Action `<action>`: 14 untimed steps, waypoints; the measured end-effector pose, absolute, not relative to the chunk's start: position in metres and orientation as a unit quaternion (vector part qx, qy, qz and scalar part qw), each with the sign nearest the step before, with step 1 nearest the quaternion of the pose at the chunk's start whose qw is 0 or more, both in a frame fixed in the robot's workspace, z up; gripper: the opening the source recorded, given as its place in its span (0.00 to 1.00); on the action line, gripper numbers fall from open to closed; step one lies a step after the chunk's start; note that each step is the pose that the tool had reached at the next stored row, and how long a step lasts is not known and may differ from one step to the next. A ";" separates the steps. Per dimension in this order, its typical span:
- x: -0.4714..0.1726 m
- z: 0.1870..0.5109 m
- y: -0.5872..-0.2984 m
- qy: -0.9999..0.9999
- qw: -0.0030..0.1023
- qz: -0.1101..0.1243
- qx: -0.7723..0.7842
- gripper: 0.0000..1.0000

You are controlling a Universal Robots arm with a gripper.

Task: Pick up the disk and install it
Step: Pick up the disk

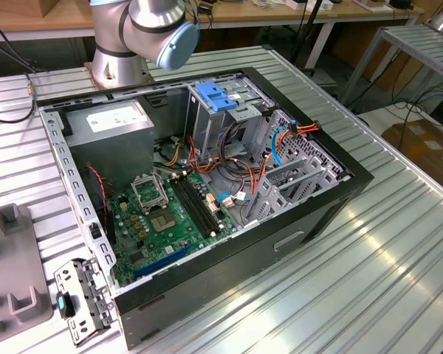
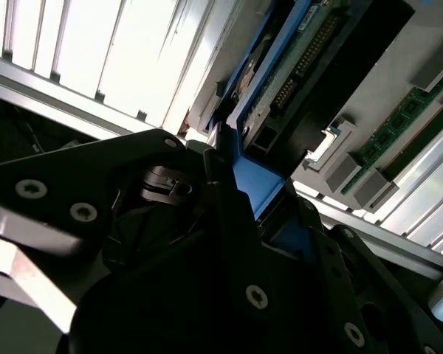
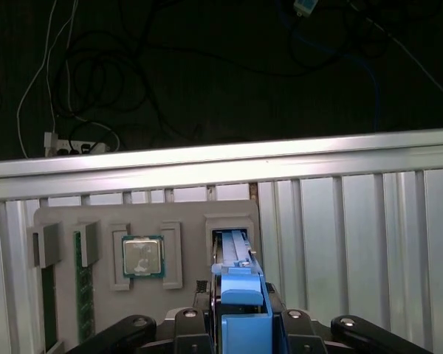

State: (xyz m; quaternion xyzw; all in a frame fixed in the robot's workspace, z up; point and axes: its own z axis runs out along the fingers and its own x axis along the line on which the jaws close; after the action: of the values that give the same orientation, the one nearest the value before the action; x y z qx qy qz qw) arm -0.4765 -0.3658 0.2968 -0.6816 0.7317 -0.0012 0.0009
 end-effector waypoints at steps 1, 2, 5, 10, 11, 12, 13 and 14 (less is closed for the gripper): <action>-0.477 0.297 -0.366 0.731 0.001 -0.001 -0.682 0.37; -0.476 0.297 -0.366 0.731 0.001 -0.001 -0.682 0.37; -0.476 0.297 -0.366 0.731 0.001 -0.001 -0.682 0.37; -0.477 0.297 -0.366 0.731 0.001 -0.001 -0.683 0.37; -0.476 0.297 -0.366 0.731 0.001 -0.001 -0.683 0.37; -0.476 0.297 -0.366 0.731 0.001 -0.001 -0.683 0.37; -0.476 0.298 -0.366 0.731 0.001 -0.001 -0.683 0.37; -0.476 0.298 -0.366 0.731 0.001 -0.001 -0.683 0.37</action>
State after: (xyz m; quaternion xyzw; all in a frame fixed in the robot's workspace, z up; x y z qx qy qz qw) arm -0.4765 -0.3658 0.2983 -0.6826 0.7308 -0.0012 0.0009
